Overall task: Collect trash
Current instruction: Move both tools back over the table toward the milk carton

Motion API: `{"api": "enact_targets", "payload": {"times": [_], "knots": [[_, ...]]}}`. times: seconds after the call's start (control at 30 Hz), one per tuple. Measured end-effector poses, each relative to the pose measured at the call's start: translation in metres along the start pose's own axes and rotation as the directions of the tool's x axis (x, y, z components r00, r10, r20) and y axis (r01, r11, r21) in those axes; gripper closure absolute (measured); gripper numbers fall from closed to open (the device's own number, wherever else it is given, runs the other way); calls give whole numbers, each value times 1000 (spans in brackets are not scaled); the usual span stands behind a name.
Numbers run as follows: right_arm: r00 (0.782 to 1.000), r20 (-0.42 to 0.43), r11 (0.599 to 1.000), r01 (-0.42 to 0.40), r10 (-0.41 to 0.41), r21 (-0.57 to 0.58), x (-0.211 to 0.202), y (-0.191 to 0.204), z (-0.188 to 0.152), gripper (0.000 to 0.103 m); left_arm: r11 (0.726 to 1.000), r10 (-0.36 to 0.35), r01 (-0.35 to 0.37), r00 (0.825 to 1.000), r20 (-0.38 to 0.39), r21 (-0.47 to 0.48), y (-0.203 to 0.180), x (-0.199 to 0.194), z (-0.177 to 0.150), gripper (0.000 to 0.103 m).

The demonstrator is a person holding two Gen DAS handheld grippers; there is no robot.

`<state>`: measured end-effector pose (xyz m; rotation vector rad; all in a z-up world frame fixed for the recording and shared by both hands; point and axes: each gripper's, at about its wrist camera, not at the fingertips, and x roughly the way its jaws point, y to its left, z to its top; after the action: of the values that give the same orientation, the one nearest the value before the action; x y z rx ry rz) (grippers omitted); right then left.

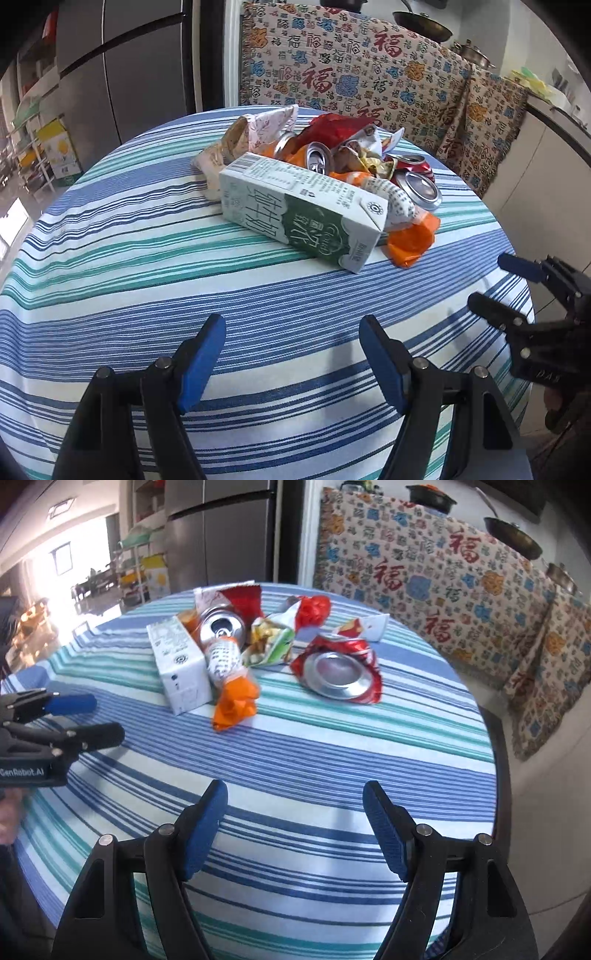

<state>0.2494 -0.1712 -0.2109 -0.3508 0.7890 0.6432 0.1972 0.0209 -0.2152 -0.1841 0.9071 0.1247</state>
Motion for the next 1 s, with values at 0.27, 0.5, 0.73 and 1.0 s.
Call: {"api": "enact_targets", "payload": {"times": [0.27, 0.5, 0.73, 1.0], "knots": [[999, -43, 1000, -15, 16, 25, 25, -2, 5, 26, 1000, 5, -5, 1000, 24, 5, -25, 3, 12, 27], [999, -42, 999, 4, -2, 45, 12, -15, -5, 25, 994, 110, -109, 994, 18, -10, -38, 39, 23, 27], [999, -41, 999, -9, 11, 38, 5, -16, -8, 25, 973, 203, -200, 979, 21, -112, 31, 20, 13, 26], [997, -60, 999, -49, 48, -12, 15, 5, -2, 21, 987, 44, -39, 999, 30, -156, 59, -9, 13, 25]]}}
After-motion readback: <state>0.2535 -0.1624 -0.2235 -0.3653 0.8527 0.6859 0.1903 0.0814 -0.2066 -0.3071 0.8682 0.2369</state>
